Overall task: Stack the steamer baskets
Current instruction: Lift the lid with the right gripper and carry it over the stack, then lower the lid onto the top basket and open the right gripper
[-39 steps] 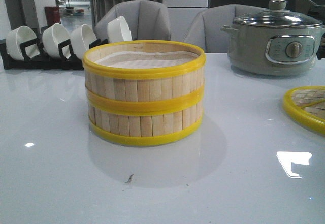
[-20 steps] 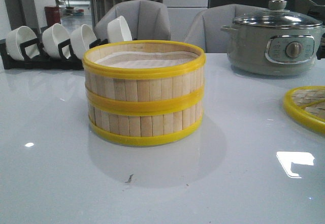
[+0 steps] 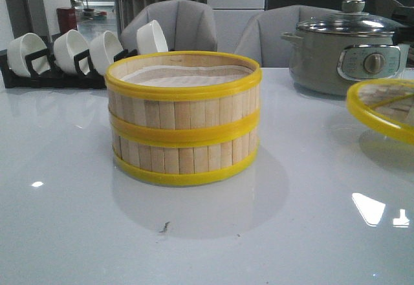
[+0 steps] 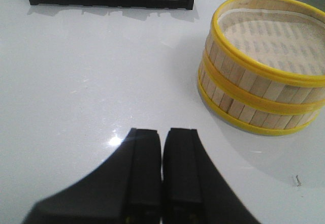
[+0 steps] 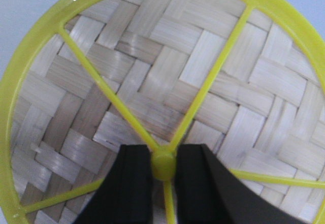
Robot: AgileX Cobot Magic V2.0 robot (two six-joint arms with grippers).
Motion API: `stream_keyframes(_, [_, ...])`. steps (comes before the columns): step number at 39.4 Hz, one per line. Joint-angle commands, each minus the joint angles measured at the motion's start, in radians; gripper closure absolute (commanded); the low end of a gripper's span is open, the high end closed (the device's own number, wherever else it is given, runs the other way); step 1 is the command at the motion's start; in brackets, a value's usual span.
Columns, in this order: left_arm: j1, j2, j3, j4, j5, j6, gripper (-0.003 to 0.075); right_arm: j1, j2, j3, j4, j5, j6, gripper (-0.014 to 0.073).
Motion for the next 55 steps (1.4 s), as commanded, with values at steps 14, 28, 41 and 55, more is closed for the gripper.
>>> stream_keyframes(14, [0.002,0.001,-0.030,0.000,-0.089,-0.009,0.0635,0.298,-0.134,-0.333,0.002,0.154,-0.008,0.0545])
stream_keyframes(28, [0.002,0.001,-0.030,0.000,-0.089,-0.009,0.0635,0.618,0.058,-0.687,0.002,0.295,-0.051,0.0545])
stream_keyframes(41, [0.002,0.001,-0.030,0.000,-0.089,-0.009,0.0635,0.673,0.187,-0.766,0.001,0.350,-0.051,0.0545])
stream_keyframes(55, [0.002,0.001,-0.030,0.000,-0.089,-0.009,0.0635,0.674,0.235,-0.773,0.001,0.313,-0.051,0.0545])
